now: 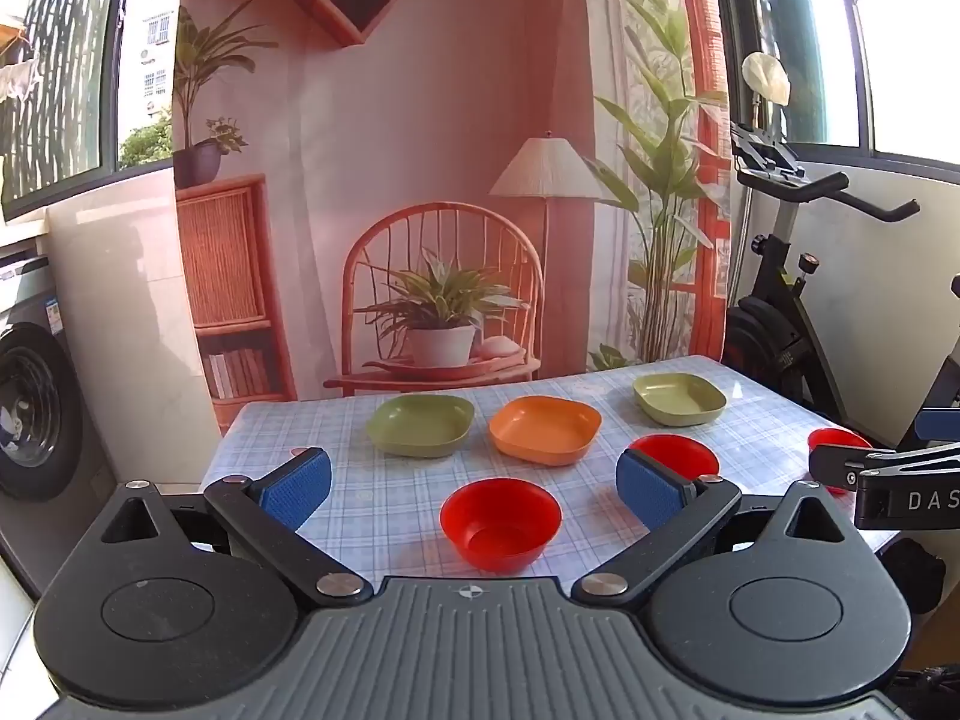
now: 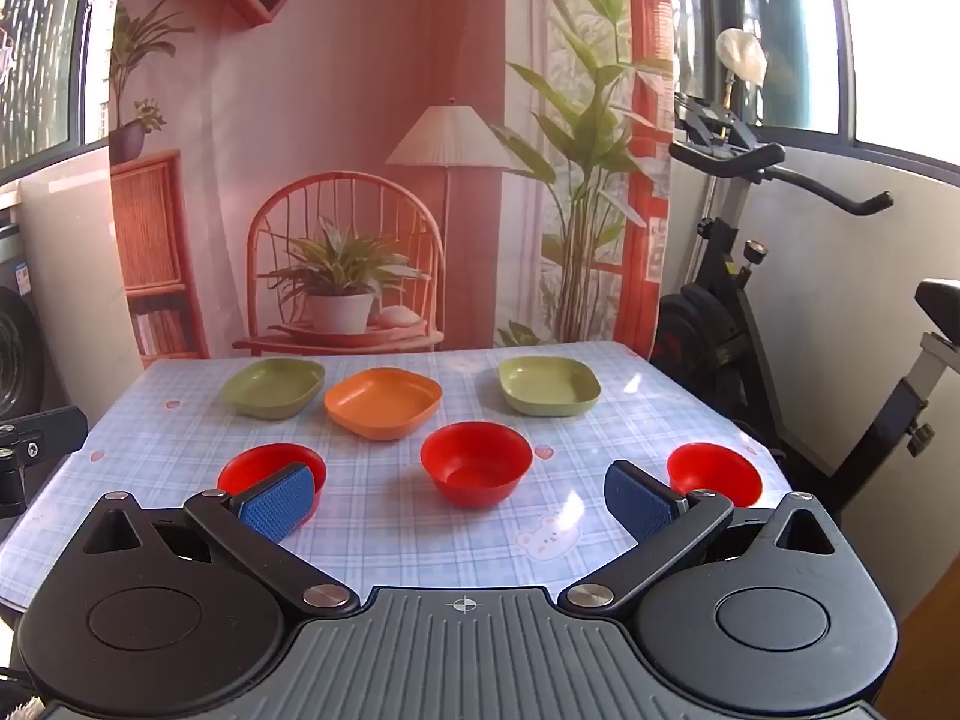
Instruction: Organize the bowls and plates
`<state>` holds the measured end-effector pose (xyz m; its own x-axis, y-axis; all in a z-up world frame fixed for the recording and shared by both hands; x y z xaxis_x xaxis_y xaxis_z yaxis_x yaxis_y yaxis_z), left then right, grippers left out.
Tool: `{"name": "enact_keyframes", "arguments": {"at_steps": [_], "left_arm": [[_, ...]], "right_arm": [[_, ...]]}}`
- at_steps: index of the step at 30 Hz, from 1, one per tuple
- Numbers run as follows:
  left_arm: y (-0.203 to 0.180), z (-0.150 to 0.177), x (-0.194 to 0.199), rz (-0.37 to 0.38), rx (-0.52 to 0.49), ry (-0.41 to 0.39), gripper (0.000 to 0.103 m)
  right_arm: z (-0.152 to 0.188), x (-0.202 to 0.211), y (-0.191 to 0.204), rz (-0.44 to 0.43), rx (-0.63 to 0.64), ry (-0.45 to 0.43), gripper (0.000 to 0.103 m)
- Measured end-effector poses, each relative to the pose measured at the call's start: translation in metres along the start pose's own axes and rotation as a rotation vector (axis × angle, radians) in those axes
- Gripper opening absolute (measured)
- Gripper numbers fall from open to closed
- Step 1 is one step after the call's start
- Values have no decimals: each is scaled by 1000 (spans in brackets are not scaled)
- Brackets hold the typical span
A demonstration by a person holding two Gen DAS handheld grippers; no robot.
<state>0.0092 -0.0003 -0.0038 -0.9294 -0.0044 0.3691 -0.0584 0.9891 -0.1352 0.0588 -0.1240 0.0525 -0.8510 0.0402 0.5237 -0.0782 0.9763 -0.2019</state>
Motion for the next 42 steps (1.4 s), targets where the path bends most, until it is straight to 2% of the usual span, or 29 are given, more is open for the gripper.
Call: {"name": "enact_keyframes", "arguments": {"at_steps": [42], "left_arm": [[0, 1, -4, -10, 12, 21, 102]], "right_arm": [[6, -7, 8, 1, -6, -6, 103]]}}
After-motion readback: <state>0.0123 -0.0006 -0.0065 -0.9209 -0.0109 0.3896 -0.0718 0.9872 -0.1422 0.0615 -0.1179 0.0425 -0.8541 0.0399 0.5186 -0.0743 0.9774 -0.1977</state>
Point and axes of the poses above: each gripper's, at about its wrist camera, not at the fingertips, and x roughly against the way its jaws point, y to its left, z to its underside, the point moved 1 cm from there along -x, roughly the way its jaws point, and after that the axes turned 14 degrees about x, right-handed, at the moved point
